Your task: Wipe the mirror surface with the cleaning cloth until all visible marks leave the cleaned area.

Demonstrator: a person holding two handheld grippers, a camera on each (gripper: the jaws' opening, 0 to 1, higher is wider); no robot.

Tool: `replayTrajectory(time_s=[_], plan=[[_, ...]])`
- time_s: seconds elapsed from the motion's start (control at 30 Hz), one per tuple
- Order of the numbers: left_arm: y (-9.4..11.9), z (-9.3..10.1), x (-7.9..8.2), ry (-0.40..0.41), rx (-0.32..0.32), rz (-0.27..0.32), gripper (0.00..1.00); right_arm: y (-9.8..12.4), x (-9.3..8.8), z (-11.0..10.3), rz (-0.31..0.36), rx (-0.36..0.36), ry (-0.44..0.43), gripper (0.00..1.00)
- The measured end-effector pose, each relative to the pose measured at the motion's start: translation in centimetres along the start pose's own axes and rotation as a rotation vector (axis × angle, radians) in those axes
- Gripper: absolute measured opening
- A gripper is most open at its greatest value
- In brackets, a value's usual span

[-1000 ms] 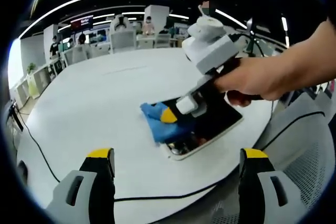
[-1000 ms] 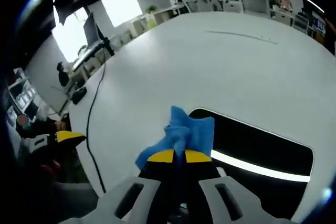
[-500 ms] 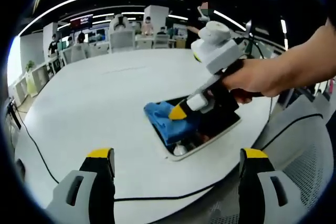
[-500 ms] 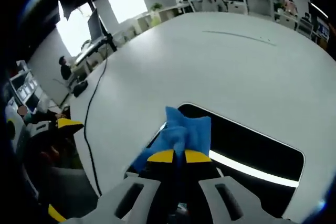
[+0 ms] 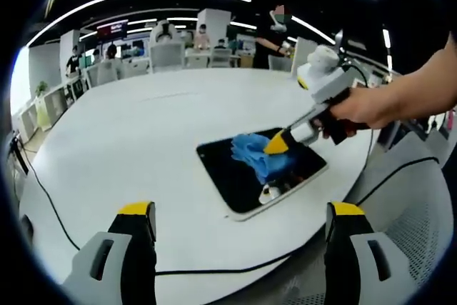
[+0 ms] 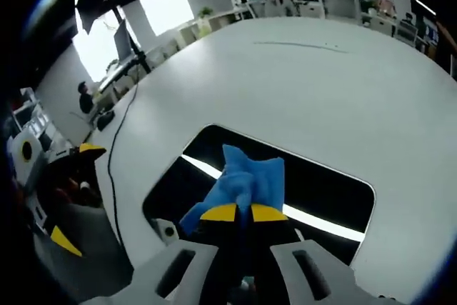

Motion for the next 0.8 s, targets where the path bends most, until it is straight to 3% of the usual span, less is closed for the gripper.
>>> replayTrajectory(time_s=[0.6, 0.8], plan=[[-0.2, -0.1, 0.1, 0.005, -0.001, 0.002, 1.0, 3.9, -3.1, 5.5, -0.059, -0.071, -0.068, 0.0], [-0.2, -0.1, 0.1, 0.008, 0.0, 0.004, 1.0, 4.4, -3.6, 6.2, -0.064, -0.09, -0.085, 0.0]])
Point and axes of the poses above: the point that each gripper's makers call its tool centre point, and the gripper's own axes: y roughly backward along the fingers, z roughly to its right, x roughly out of its top, the point moved 6 cm from there along y, roughly backward along the fingers, and after that the axes turned 9 degrees about y, right-handed, at the moved point
